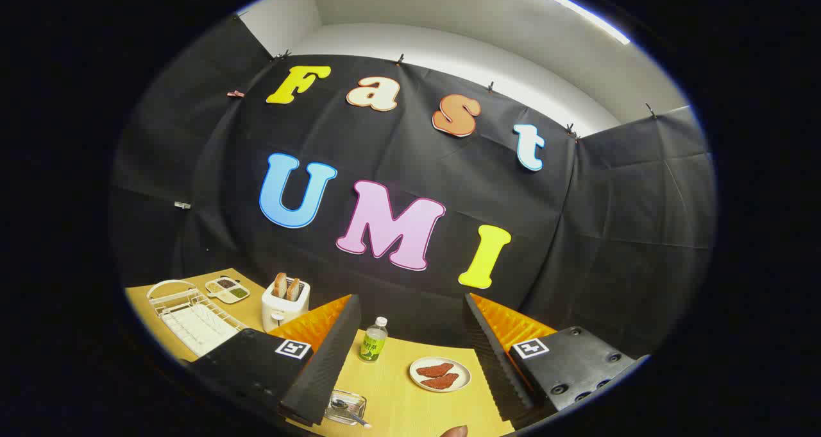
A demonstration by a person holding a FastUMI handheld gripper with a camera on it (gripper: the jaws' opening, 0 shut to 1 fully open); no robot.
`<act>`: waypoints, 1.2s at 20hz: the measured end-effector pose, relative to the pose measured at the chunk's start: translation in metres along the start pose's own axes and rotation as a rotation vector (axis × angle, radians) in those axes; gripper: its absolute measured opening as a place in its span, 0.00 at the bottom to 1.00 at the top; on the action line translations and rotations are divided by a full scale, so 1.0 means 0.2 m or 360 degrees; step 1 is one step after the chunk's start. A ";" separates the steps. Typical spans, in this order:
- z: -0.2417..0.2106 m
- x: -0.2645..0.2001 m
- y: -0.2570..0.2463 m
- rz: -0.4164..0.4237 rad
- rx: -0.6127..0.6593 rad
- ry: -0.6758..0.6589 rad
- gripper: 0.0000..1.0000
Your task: Take the plate from the dish rack, then take the spoon from the basket and place it into the plate.
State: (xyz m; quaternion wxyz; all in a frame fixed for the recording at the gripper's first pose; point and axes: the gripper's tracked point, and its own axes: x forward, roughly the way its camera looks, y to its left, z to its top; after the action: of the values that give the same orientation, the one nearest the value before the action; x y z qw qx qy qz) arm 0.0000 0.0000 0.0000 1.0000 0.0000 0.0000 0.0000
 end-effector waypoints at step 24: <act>-0.04 0.01 0.14 0.0044 0.0039 0.0061 0.98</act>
State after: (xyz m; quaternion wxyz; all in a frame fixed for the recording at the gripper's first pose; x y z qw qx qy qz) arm 0.0019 0.0282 -0.0078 0.9996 0.0122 0.0193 0.0137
